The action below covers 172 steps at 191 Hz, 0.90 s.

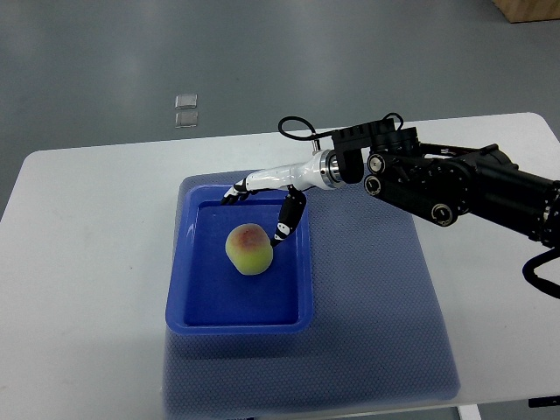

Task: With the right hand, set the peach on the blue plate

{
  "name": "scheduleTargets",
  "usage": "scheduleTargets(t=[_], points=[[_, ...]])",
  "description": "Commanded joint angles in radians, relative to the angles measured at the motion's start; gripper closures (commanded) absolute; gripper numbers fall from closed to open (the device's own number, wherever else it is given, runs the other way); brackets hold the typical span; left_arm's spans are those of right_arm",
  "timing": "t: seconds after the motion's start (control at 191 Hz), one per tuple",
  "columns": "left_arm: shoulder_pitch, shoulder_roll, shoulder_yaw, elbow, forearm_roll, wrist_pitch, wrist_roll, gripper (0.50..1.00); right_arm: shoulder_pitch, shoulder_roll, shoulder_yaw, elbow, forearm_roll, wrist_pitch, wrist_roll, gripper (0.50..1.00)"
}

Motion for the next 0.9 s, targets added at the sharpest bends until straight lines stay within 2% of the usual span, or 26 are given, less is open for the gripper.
scheduleTargets(t=[0.0,0.142,0.189,0.194,0.215,0.493,0.718,0.881,0.897], points=[[0.0,0.0,0.0,0.0,0.0,0.0,0.0,0.5,-0.007,-0.041,0.049,0.0,0.157,0.013,0.002,0.576],[0.0,0.0,0.0,0.0,0.0,0.0,0.0,0.5,-0.07,-0.093,0.087,-0.034,0.415,-0.005,0.005,0.576],[0.0,0.0,0.0,0.0,0.0,0.0,0.0,0.5,-0.07,-0.093,0.087,-0.034,0.415,-0.005,0.005,0.576],[0.0,0.0,0.0,0.0,0.0,0.0,0.0,0.5,-0.096,-0.102,0.11,-0.05,0.512,-0.007,0.007,0.576],[0.0,0.0,0.0,0.0,0.0,0.0,0.0,0.5,-0.11,-0.102,0.121,-0.058,0.556,-0.007,0.007,0.576],[0.0,0.0,0.0,0.0,0.0,0.0,0.0,0.5,-0.214,-0.102,0.228,-0.193,0.961,0.006,-0.001,0.576],[0.0,0.0,0.0,0.0,0.0,0.0,0.0,0.5,-0.254,-0.101,0.227,-0.288,1.145,0.015,-0.01,0.576],[0.0,0.0,0.0,0.0,0.0,0.0,0.0,0.5,-0.271,-0.099,0.228,-0.293,1.213,0.015,-0.029,0.576],[0.0,0.0,0.0,0.0,0.0,0.0,0.0,0.5,-0.284,-0.098,0.228,-0.293,1.257,0.016,-0.049,0.576]])
